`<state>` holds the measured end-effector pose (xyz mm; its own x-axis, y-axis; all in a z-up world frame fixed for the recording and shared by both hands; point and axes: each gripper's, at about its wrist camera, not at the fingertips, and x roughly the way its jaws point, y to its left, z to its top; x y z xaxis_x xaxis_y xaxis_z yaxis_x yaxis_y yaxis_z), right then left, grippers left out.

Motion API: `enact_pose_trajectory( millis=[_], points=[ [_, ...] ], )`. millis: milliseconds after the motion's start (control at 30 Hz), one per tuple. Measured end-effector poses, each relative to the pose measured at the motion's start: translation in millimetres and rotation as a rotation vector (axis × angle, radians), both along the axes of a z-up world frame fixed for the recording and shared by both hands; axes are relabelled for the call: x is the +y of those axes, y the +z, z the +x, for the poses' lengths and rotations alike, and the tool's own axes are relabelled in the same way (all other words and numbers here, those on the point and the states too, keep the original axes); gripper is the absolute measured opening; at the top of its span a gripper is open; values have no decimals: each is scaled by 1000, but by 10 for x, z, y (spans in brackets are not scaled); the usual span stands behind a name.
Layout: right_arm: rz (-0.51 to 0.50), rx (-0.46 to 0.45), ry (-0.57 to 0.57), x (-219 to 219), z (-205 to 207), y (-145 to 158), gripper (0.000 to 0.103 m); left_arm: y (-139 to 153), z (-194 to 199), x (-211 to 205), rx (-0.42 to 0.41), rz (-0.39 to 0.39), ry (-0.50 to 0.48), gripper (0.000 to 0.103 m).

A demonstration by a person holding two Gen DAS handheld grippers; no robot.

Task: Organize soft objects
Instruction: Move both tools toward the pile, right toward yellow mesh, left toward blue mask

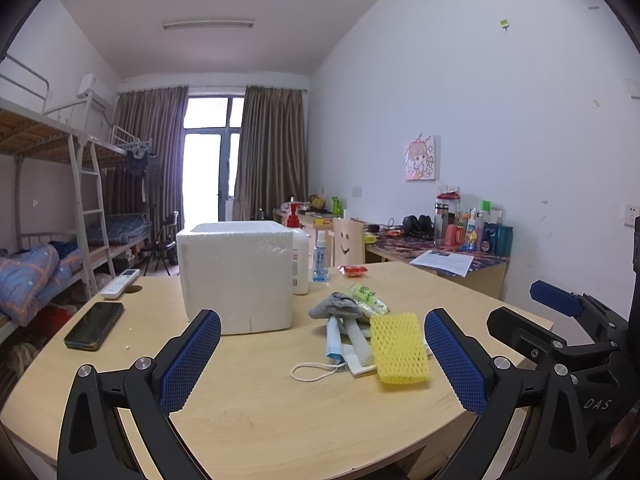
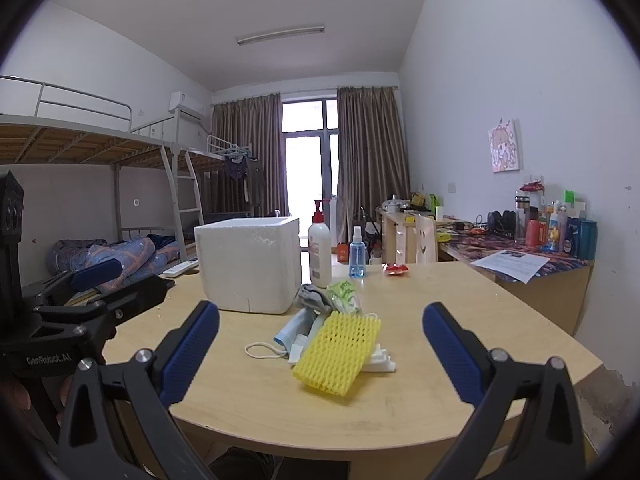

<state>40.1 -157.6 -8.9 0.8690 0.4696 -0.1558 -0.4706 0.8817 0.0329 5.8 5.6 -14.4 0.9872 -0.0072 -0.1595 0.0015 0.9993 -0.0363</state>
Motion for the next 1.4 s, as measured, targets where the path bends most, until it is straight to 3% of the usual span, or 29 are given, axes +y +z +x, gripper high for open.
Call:
enact_pose_trajectory(
  millis=[400, 1000, 1133, 1400],
  points=[
    [-19, 23, -24, 10, 116, -34, 103, -23, 137, 166, 29, -50, -3, 102],
    [-78, 138, -50, 102, 557, -219, 103, -141, 771, 252, 204, -58, -100, 102],
    [-100, 167, -51, 137, 643, -289, 103, -211, 970, 245, 278, -83, -153, 102],
    [-124, 220, -61, 157, 805, -389, 103, -276, 1364, 247, 381, -51, -189, 102]
  ],
)
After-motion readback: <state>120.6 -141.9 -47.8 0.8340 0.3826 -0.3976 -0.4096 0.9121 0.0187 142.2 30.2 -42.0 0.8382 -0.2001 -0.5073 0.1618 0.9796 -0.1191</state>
